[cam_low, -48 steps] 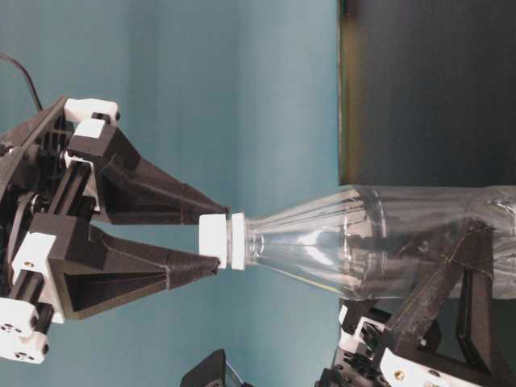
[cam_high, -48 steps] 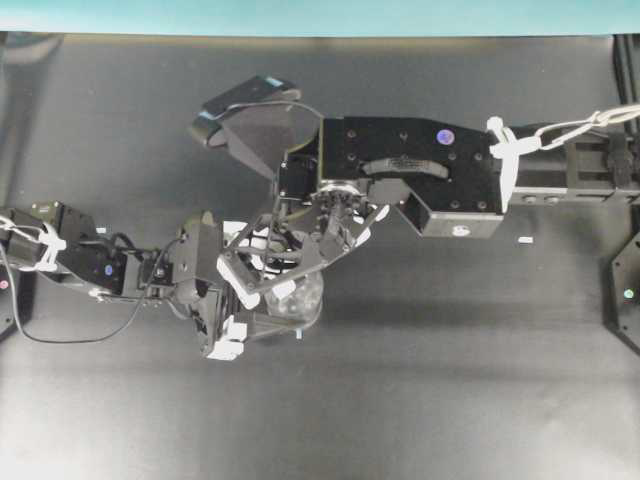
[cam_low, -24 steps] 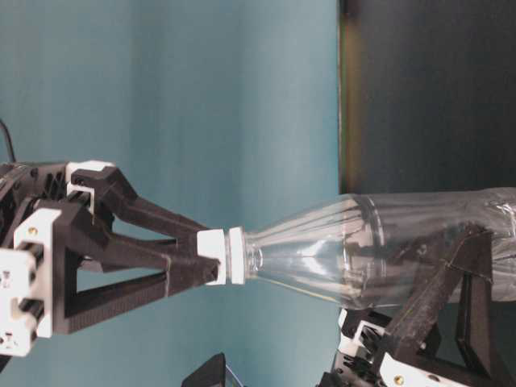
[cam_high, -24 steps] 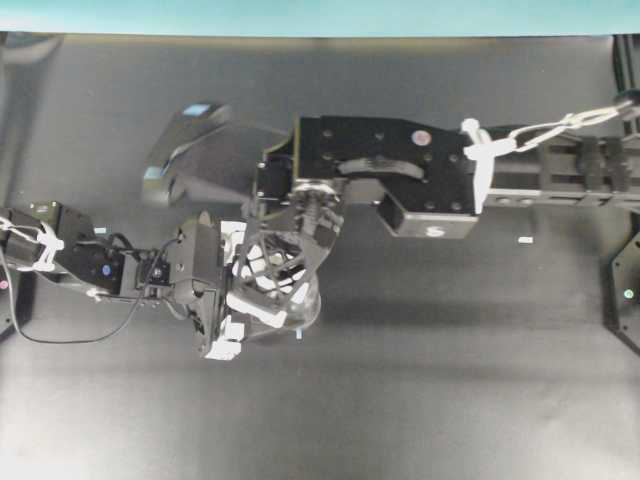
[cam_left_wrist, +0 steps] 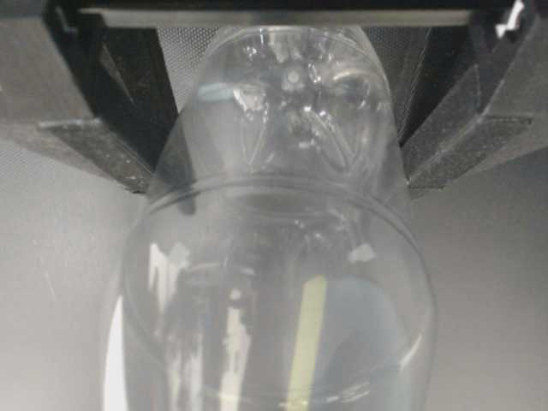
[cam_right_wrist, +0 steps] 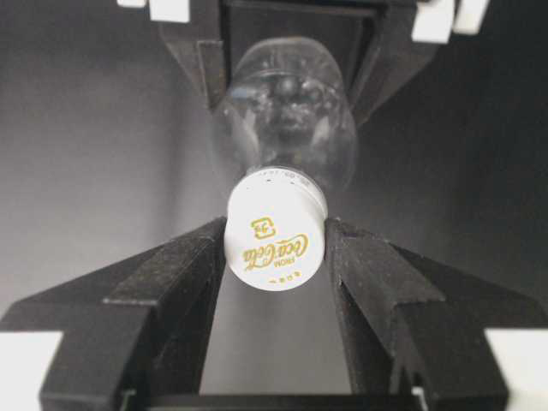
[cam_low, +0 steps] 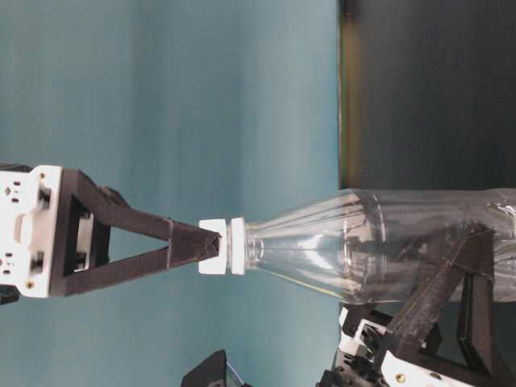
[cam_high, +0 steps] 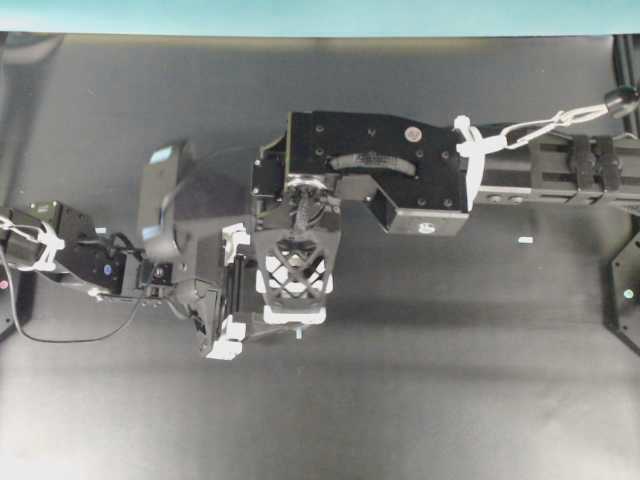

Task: Open the bottle cap by holding the bottle with the left arm and twisting the cap with the right arm.
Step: 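Close the right gripper on the white cap, then rotate the right gripper to twist the cap while left holds bottle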

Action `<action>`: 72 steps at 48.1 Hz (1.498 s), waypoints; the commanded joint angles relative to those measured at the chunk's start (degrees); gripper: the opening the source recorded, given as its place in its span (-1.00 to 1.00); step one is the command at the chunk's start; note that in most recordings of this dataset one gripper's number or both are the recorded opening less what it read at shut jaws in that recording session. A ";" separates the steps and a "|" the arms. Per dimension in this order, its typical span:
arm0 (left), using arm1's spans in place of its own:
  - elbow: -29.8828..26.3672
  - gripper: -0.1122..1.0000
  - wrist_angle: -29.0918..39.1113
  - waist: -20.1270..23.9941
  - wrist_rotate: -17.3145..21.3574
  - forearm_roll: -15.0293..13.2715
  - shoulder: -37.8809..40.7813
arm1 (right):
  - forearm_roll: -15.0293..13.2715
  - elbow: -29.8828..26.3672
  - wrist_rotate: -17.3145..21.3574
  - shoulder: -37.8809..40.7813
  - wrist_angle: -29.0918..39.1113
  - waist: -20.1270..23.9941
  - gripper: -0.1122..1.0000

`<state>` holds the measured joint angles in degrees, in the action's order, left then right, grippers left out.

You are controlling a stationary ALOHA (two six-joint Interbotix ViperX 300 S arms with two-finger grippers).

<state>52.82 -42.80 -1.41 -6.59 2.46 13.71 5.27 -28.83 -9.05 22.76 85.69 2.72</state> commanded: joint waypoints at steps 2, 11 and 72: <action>0.26 0.67 1.76 -0.44 -0.09 0.18 0.53 | -0.09 -0.35 -5.98 -0.35 -1.41 -0.09 -0.14; 0.18 0.67 1.76 -0.44 -0.18 0.18 0.53 | -0.09 1.14 -14.68 -0.62 -2.55 -0.18 -0.14; -0.09 0.67 1.93 -0.97 -0.44 0.18 0.53 | -1.93 9.93 -13.18 -8.35 -10.20 0.62 0.65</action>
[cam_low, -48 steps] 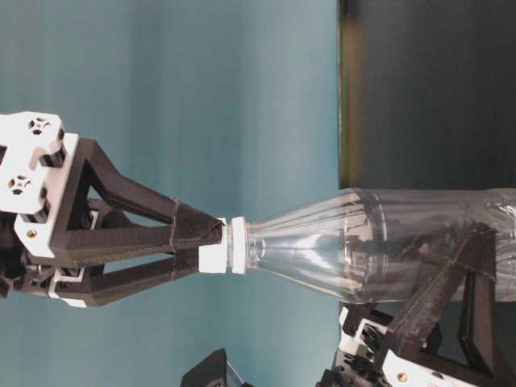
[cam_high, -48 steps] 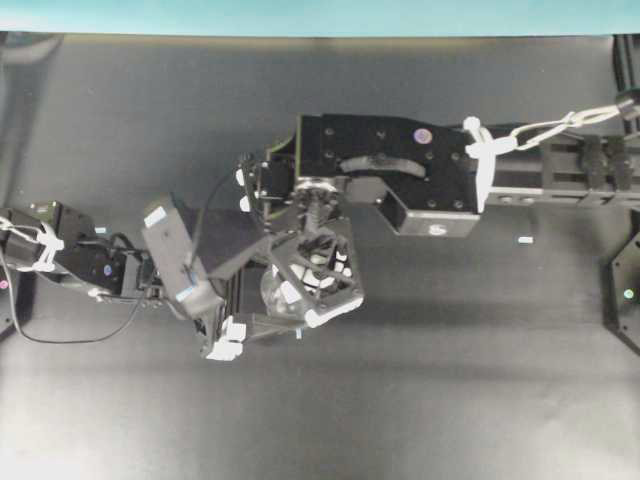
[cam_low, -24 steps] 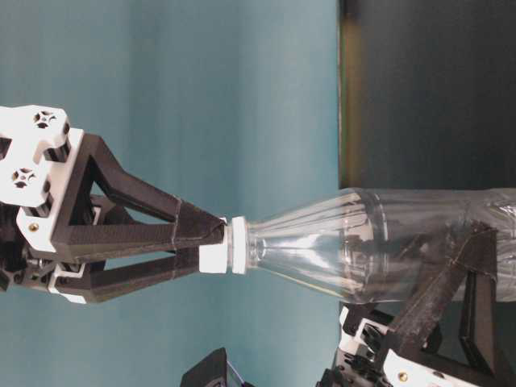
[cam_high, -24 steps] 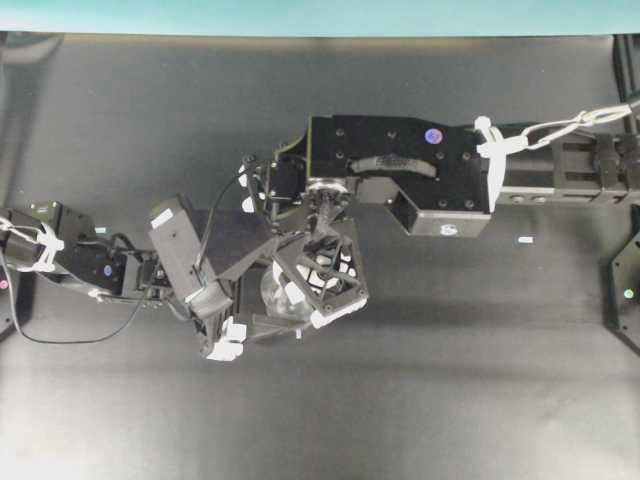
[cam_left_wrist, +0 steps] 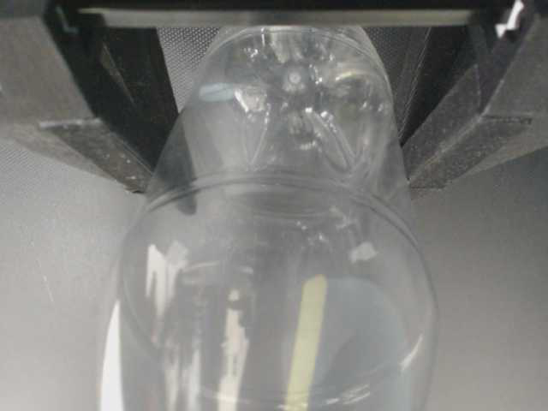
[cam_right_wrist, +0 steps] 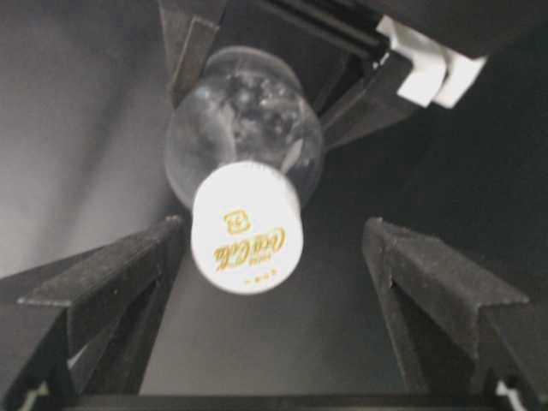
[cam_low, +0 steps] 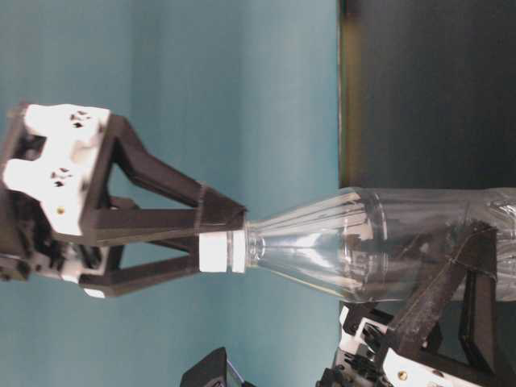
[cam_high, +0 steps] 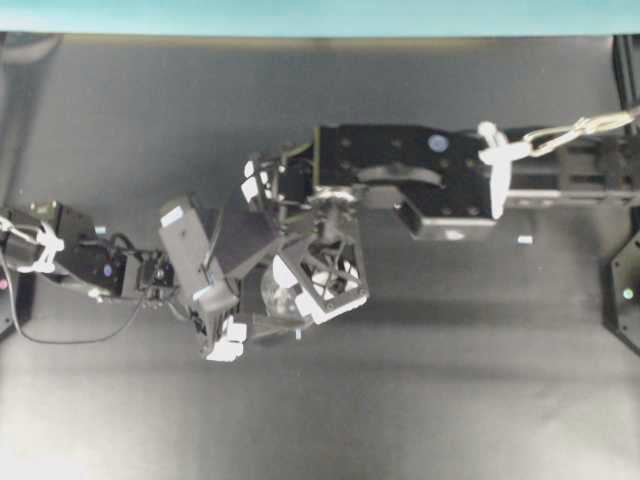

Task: Open the bottle cap by holding the bottle with the left arm and twisting the cap with the right arm.

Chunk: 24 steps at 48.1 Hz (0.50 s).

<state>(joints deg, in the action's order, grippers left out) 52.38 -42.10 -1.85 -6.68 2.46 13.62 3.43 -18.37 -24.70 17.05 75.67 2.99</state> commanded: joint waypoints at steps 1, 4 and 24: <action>0.35 0.67 1.23 -0.44 -0.35 0.18 0.62 | 0.00 -0.70 3.43 -3.08 -0.09 0.35 0.65; 0.44 0.67 1.32 -0.44 -0.35 0.18 0.62 | 0.00 -1.14 7.38 -4.31 0.35 0.70 0.65; 0.35 0.67 1.41 -0.44 -0.44 0.18 0.53 | 0.09 -15.12 53.70 -0.97 13.54 0.79 0.65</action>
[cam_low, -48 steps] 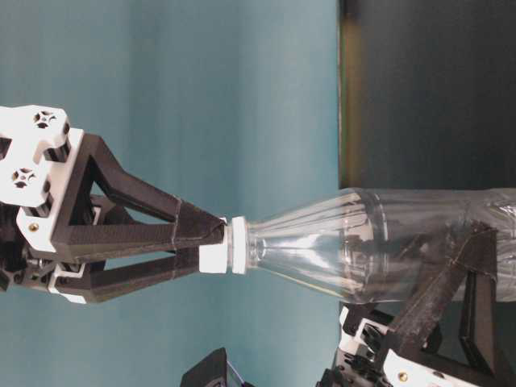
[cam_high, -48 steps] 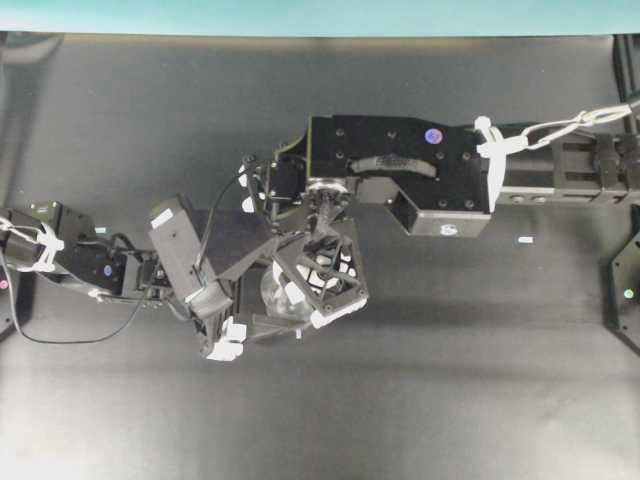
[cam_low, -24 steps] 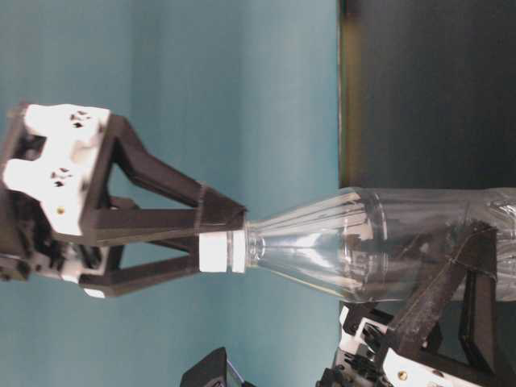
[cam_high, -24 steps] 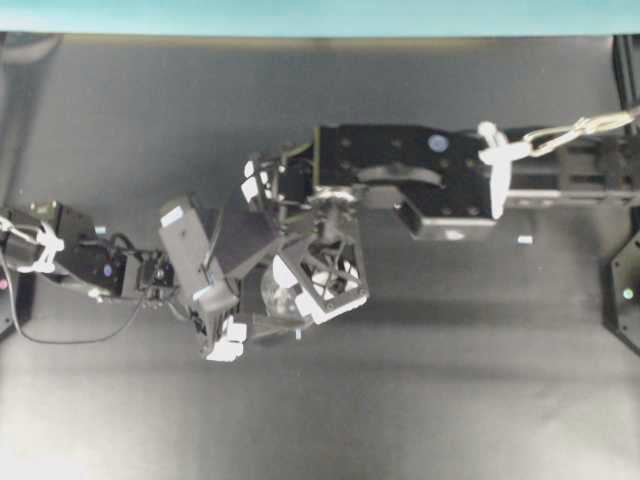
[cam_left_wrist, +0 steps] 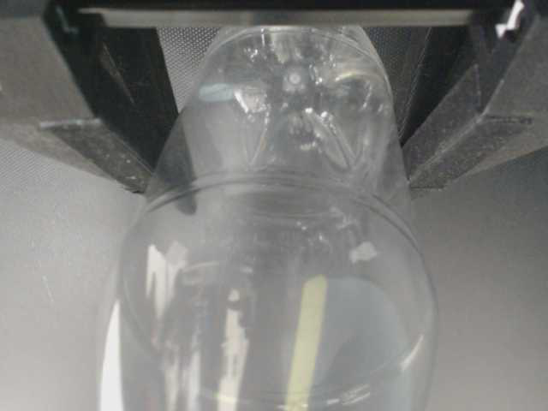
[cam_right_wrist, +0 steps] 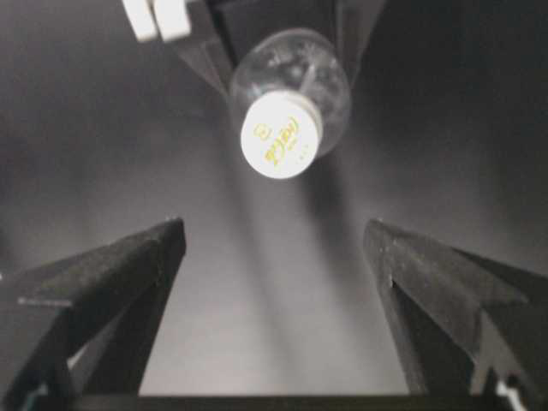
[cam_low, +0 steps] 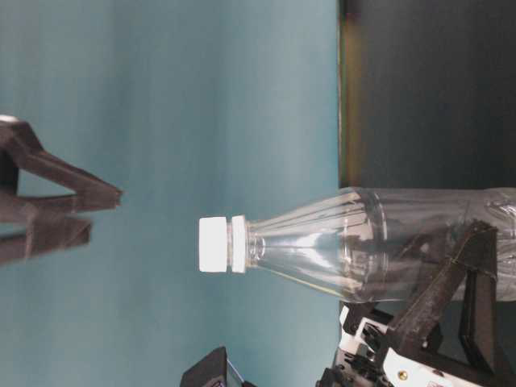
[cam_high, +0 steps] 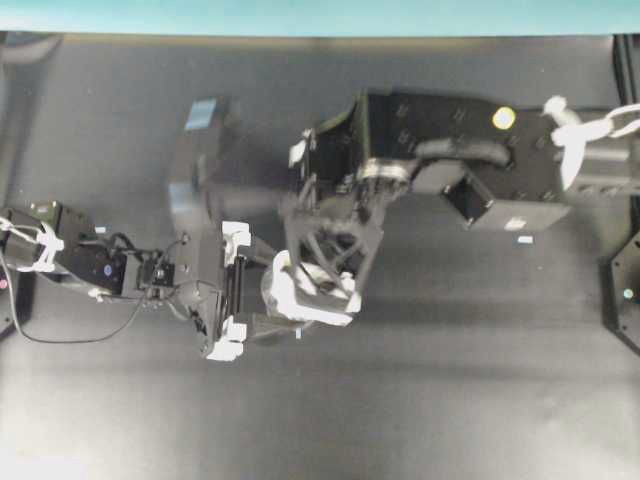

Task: Open the bottle cap by holding the bottle with the left arm and twisting the cap with the right arm.

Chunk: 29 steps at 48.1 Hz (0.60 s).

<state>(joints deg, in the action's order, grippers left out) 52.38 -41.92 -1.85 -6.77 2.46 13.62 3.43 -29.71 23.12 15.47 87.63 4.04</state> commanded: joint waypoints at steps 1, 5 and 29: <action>0.44 0.67 1.23 -0.44 -0.35 0.18 0.35 | 0.00 -4.48 7.65 0.97 2.02 -0.26 0.65; 0.35 0.67 1.23 -0.53 -0.35 0.18 0.35 | 0.00 -7.12 12.74 2.55 2.46 -0.26 0.65; 0.44 0.67 1.23 -0.44 -0.35 0.18 0.26 | 0.09 -8.00 22.15 9.67 2.90 0.18 0.65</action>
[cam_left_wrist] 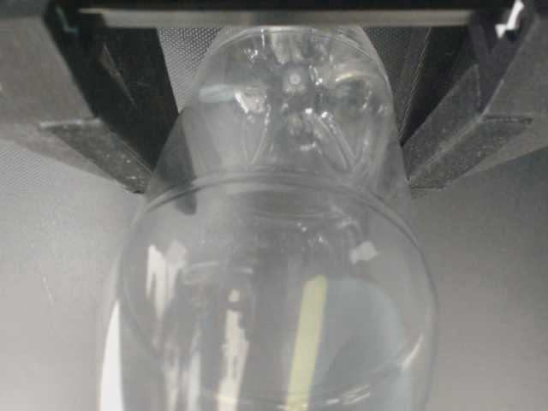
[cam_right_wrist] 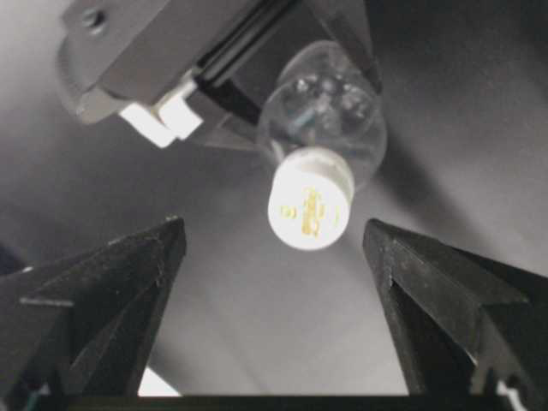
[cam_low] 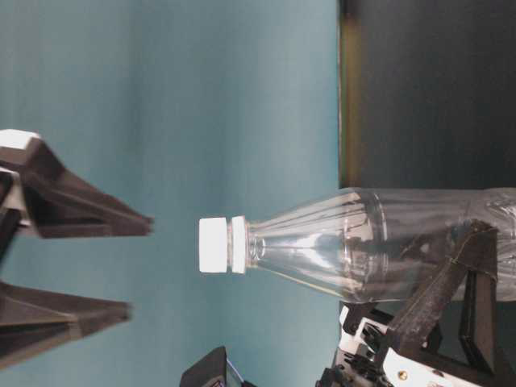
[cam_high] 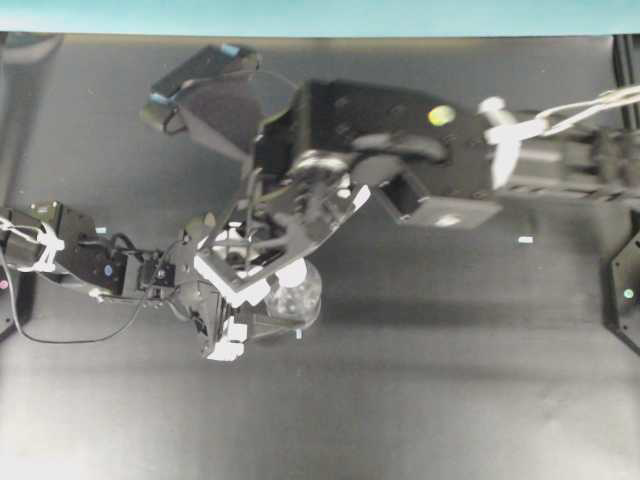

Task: Open the bottle cap by holding the bottle with the left arm and twisting the cap with the right arm.

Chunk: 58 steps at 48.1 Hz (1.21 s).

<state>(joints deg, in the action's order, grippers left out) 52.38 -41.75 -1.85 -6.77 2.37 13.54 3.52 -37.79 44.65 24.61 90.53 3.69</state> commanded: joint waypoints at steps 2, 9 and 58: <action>0.53 0.67 1.05 -0.44 -0.35 0.26 0.44 | 0.00 0.35 0.62 0.70 0.09 0.62 0.65; 0.53 0.67 1.05 -0.44 -0.35 0.26 0.44 | 0.09 1.85 0.62 0.62 0.09 0.62 0.64; 0.44 0.67 1.67 -0.35 -0.26 0.26 0.44 | 1.58 7.82 -10.99 -0.70 -2.64 0.00 -0.15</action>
<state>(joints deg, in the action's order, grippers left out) 52.38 -41.31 -1.85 -6.77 2.46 13.45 4.92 -29.71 37.44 24.17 87.80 3.25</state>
